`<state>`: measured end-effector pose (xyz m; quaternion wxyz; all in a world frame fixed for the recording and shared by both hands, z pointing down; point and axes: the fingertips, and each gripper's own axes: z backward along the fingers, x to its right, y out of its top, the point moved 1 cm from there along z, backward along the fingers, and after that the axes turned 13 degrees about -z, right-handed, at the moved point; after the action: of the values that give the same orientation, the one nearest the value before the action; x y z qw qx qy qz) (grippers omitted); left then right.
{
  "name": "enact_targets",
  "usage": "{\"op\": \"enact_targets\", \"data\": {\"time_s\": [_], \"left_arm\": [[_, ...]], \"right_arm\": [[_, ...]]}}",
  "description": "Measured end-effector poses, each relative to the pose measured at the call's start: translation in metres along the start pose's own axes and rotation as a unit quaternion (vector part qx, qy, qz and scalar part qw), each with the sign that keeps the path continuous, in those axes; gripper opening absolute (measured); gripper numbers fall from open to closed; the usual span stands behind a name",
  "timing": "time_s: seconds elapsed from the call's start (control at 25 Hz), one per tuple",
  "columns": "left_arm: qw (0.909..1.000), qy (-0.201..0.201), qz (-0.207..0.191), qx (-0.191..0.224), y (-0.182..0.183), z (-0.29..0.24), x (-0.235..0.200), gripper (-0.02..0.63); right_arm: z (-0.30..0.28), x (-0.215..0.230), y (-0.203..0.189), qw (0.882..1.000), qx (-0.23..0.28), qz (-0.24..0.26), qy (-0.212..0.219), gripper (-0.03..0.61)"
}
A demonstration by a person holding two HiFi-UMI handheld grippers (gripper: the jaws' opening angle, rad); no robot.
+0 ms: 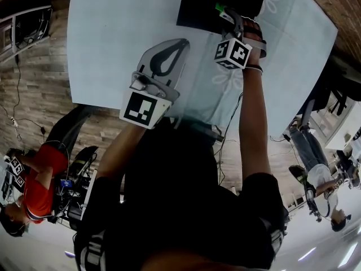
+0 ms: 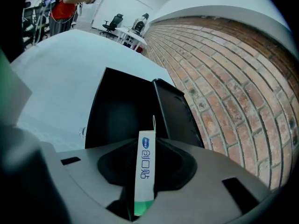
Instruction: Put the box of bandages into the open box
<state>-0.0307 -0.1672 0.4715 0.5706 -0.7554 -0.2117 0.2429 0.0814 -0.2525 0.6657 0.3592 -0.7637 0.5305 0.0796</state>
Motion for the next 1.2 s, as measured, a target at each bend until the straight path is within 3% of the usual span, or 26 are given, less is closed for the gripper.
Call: {"op": "enact_targets", "data": {"time_s": [0.48, 0.76, 1.2], "left_arm": [[1.0, 0.001, 0.003, -0.002, -0.001, 0.001, -0.006, 0.038], [1.0, 0.0, 0.003, -0.001, 0.0, 0.004, -0.003, 0.038], [1.0, -0.004, 0.005, -0.001, 0.0, 0.008, 0.002, 0.038]], "right_arm": [[0.002, -0.006, -0.002, 0.999, -0.01, -0.017, 0.028, 0.138], [0.01, -0.005, -0.005, 0.997, -0.017, -0.055, 0.056, 0.182], [0.022, -0.007, -0.008, 0.993, -0.026, -0.083, 0.083, 0.189]]}}
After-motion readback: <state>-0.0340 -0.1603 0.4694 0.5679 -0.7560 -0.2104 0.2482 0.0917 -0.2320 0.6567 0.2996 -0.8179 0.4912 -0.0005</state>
